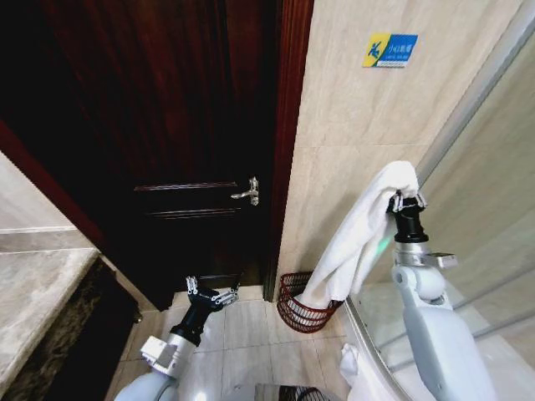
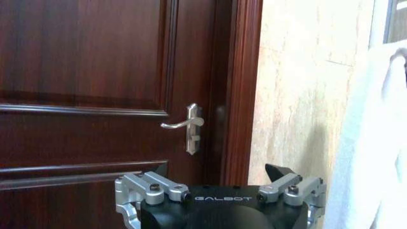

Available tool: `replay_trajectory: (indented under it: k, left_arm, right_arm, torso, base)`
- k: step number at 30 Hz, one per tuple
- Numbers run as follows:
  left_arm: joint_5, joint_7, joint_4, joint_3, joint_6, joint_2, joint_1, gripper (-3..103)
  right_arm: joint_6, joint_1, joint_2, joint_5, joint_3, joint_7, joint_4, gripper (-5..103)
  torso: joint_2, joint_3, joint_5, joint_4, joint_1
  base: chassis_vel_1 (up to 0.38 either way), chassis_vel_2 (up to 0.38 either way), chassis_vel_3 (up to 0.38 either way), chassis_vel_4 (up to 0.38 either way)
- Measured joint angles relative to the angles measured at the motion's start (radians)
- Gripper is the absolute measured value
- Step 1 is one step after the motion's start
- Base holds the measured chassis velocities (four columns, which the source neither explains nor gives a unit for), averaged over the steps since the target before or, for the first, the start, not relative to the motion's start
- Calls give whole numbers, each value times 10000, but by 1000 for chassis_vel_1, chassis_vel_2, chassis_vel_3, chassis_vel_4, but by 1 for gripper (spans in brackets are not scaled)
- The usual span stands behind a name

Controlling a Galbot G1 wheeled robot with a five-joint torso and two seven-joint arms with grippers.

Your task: Discard the used towel into the hamper.

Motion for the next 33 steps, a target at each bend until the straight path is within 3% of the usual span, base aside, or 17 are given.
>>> replay_trajectory:
  k: [19,26,33]
  left_arm:
    - [0,0,0,0,0,0,0,100]
    - [0,0,0,0,0,0,0,100]
    - [0,0,0,0,0,0,0,100]
  right_arm:
    - [806,-151,498,-188,-206,-777,-1665,8]
    - [1825,129,800,-453,-408,-1225,-3252,8]
    - [2348,459,897,-651,-648,-1442,-4420,8]
  torso:
    - [0,0,0,0,0]
    - [0,0,1,0,0]
    - [-2,1,0,1,0]
  base:
    - [0,0,0,0]
    - [0,0,0,0]
    - [0,0,0,0]
